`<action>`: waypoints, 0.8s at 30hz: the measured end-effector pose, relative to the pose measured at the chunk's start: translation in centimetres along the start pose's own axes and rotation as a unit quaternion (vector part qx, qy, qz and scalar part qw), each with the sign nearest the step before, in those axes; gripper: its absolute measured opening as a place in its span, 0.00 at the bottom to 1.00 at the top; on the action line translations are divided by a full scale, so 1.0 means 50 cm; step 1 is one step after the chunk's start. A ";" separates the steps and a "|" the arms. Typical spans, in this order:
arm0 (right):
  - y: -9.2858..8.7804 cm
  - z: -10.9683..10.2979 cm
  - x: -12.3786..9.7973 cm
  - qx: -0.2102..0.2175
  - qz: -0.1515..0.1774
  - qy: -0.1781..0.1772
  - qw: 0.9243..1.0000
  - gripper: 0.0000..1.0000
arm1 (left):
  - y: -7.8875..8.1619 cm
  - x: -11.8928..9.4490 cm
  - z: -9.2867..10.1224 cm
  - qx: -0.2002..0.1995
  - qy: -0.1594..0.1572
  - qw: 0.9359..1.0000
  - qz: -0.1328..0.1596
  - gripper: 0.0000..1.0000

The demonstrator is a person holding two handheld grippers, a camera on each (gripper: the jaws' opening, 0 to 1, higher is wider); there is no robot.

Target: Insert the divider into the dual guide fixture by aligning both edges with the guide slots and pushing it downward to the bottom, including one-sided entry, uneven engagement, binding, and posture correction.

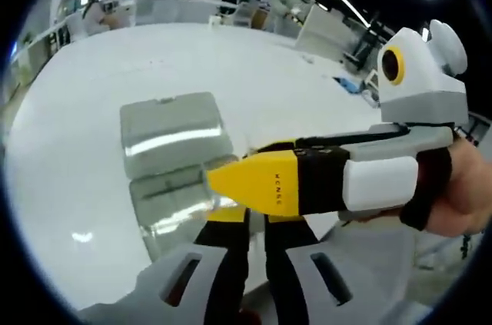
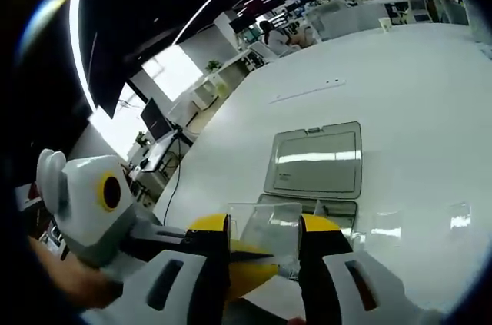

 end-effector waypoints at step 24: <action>-0.003 -0.005 -0.018 0.007 0.003 0.041 0.999 0.35 | -0.003 -0.006 -0.011 -0.015 -0.052 0.998 -0.015 0.01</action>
Point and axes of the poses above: the point that each gripper's makers call its tool centre point, and the gripper's own axes: x roughly forward along the fingers, z roughly to its right, y roughly out of its top, the point moved 3 cm from there along -x, roughly backward along the fingers, and after that the axes turned 7 degrees about z, right-handed, at the moved point
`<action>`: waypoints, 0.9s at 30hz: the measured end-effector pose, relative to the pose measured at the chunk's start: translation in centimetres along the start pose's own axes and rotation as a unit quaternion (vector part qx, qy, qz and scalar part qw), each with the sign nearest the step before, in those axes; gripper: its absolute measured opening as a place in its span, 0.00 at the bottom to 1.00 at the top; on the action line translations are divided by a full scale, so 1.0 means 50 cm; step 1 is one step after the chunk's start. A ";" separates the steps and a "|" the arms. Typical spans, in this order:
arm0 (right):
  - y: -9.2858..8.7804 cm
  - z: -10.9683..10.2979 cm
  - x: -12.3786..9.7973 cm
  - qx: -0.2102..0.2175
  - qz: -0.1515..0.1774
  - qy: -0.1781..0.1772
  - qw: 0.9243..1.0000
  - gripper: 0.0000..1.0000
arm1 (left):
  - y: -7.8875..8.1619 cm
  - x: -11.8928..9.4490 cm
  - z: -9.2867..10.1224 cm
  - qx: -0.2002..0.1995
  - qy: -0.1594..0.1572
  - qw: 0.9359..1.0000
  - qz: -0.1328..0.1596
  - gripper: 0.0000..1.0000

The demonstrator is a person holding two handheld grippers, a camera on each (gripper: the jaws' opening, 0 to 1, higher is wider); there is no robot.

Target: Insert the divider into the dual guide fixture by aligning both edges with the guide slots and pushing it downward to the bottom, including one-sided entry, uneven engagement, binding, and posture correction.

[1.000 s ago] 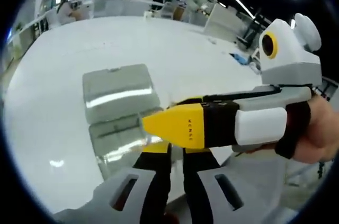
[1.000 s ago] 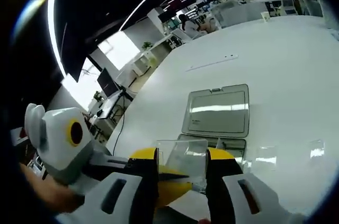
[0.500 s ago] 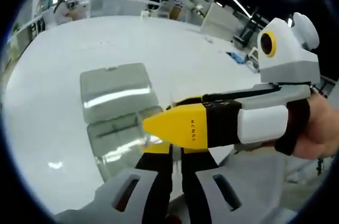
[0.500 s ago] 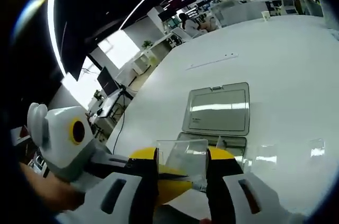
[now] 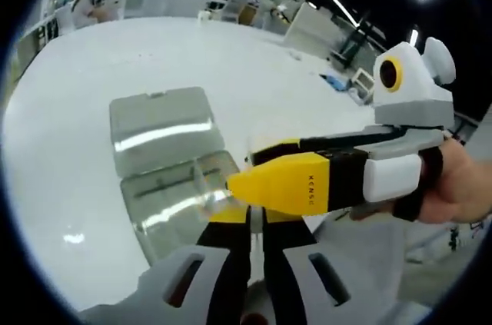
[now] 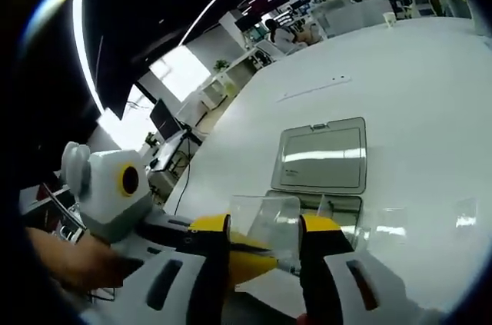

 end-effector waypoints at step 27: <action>-0.017 0.009 -0.066 -0.112 0.005 0.069 0.991 0.47 | 0.029 -0.040 -0.063 -0.058 -0.003 0.994 -0.090 0.01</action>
Point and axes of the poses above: the point that each gripper's makers call its tool centre point, and the gripper's own axes: x roughly forward along the fingers, z roughly to its right, y roughly out of its top, the point moved 3 cm from there along -x, roughly backward along the fingers, and after that the axes turned 7 degrees about z, right-handed, at the moved point
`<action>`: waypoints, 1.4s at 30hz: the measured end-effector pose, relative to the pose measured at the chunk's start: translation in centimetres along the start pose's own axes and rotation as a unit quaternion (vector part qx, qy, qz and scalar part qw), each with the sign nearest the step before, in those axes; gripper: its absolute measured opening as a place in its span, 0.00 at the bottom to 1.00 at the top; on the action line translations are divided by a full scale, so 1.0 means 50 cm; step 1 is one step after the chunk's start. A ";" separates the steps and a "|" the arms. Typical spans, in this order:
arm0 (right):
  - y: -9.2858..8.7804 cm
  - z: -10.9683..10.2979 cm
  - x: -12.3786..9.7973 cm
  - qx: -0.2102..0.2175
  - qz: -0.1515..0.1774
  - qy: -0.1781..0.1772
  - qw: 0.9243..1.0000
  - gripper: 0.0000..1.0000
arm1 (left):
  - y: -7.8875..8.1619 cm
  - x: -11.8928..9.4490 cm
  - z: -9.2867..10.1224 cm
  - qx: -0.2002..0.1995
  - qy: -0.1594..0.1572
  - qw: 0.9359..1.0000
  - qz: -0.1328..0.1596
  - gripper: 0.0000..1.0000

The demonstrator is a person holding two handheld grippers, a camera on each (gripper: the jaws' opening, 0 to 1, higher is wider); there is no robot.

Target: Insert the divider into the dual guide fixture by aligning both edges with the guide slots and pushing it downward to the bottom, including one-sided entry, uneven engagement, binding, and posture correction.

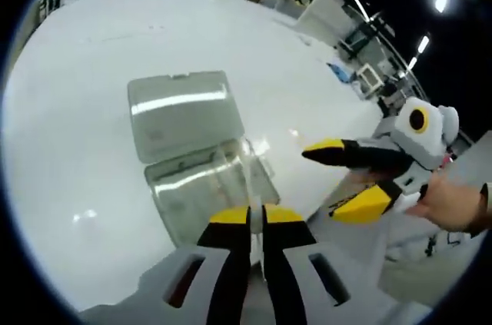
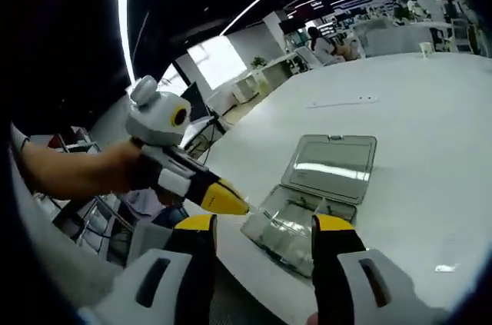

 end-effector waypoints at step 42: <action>-0.045 -0.027 -0.064 -0.136 -0.017 0.033 0.990 0.53 | -0.018 0.025 -0.083 -0.095 0.096 0.980 -0.144 0.01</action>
Point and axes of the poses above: the point that each gripper's makers call its tool centre point, and the gripper's own axes: x roughly forward along the fingers, z roughly to its right, y roughly out of its top, the point moved 3 cm from there along -x, roughly backward along the fingers, and after that the axes turned 7 degrees about z, right-handed, at the moved point
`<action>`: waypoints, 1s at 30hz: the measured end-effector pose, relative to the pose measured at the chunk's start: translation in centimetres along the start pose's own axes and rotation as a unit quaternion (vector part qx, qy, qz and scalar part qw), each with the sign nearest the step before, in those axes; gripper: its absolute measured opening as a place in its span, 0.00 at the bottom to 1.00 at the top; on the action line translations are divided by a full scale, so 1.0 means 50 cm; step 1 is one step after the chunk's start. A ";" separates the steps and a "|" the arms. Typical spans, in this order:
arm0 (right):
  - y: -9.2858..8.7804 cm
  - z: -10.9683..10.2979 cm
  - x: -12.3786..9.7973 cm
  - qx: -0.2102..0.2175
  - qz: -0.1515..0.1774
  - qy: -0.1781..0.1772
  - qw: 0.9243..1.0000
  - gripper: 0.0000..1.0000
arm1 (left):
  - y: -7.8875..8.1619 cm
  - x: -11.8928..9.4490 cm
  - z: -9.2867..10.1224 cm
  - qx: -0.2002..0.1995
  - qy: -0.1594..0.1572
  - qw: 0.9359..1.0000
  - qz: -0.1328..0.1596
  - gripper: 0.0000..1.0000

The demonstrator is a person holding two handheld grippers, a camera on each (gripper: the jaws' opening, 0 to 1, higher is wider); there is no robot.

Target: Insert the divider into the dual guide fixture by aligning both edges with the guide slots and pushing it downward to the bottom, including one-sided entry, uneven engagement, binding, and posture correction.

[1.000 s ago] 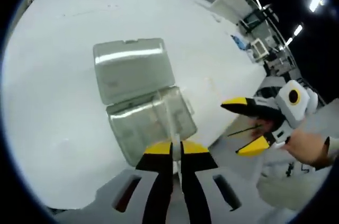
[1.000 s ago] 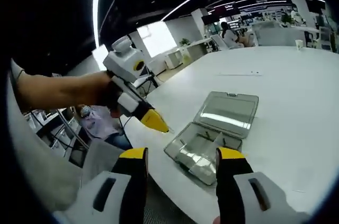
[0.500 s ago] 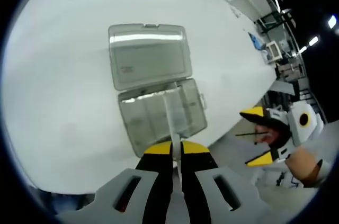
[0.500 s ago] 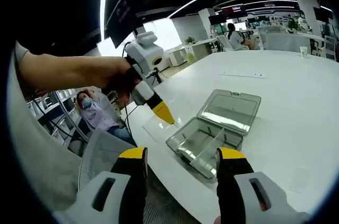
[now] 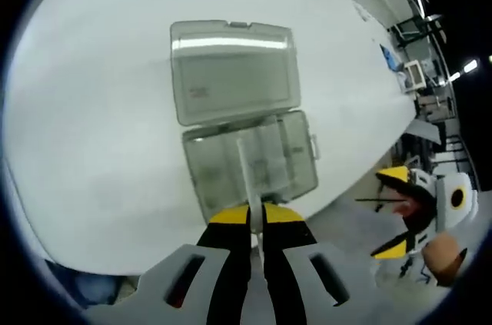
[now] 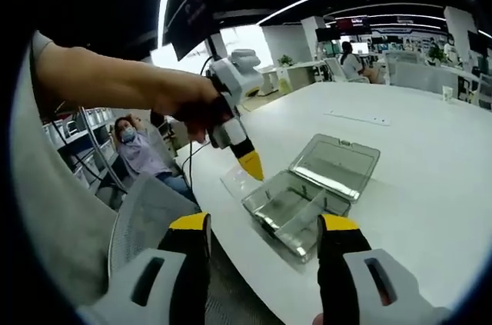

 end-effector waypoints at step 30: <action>-0.003 0.001 -0.025 -0.072 -0.005 0.019 0.997 0.57 | 0.015 0.050 -0.001 -0.016 0.029 0.999 -0.017 0.01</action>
Point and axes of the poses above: the point that each gripper's makers call its tool centre point, and the gripper's own axes: x roughly forward along the fingers, z roughly to its right, y roughly out of its top, the point moved 3 cm from there along -x, roughly backward along the fingers, and after that the axes turned 7 degrees about z, right-handed, at the moved point
